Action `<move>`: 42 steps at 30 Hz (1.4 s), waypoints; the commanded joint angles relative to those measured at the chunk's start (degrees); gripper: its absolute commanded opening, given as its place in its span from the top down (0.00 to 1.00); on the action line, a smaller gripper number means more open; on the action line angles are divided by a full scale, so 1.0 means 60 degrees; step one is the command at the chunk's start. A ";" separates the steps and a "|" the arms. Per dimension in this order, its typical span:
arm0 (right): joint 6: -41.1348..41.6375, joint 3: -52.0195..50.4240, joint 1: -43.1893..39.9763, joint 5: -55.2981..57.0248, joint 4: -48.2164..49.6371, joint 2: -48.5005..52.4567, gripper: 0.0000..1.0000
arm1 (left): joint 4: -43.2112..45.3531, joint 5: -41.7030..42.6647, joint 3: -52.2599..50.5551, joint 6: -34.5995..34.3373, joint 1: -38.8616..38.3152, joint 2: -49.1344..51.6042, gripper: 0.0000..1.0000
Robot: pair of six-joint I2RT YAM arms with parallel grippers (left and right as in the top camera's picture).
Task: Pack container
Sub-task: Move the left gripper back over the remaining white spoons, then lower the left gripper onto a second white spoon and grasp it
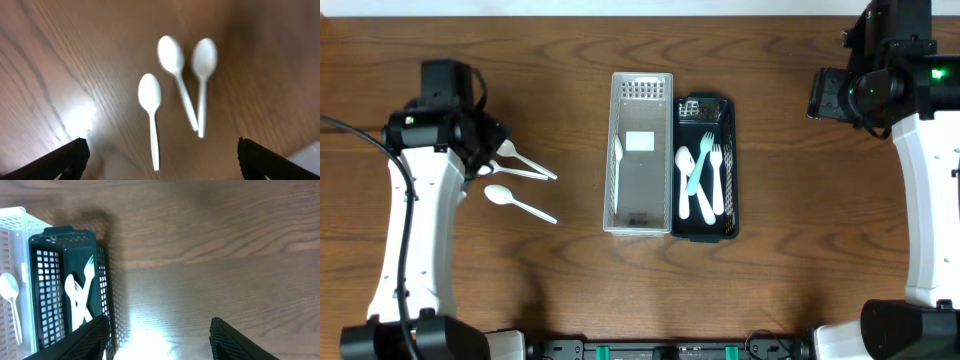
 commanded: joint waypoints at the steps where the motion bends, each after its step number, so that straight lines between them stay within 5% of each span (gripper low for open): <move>1: -0.0146 0.0047 -0.0047 0.0062 -0.0011 0.0029 0.33 | 0.0459 0.0685 -0.1086 -0.0423 0.0193 0.0131 0.03; 10: -0.0146 0.0047 -0.0047 0.0062 -0.0015 0.0029 0.33 | 0.2419 0.1213 -0.3246 -0.0470 0.0164 0.0525 0.05; 28: -0.0146 0.0047 -0.0047 0.0062 -0.0044 0.0029 0.33 | 0.3388 0.1242 -0.3417 -0.0466 0.0164 0.2317 0.08; 34: -0.0146 0.0047 -0.0047 0.0062 -0.0055 0.0029 0.33 | 0.3428 0.1239 -0.3417 -0.0463 0.0164 0.2492 0.22; 42: -0.0146 0.0047 -0.0047 0.0062 -0.0091 0.0029 0.33 | 0.3428 0.1246 -0.3439 -0.0466 0.0164 0.3038 0.22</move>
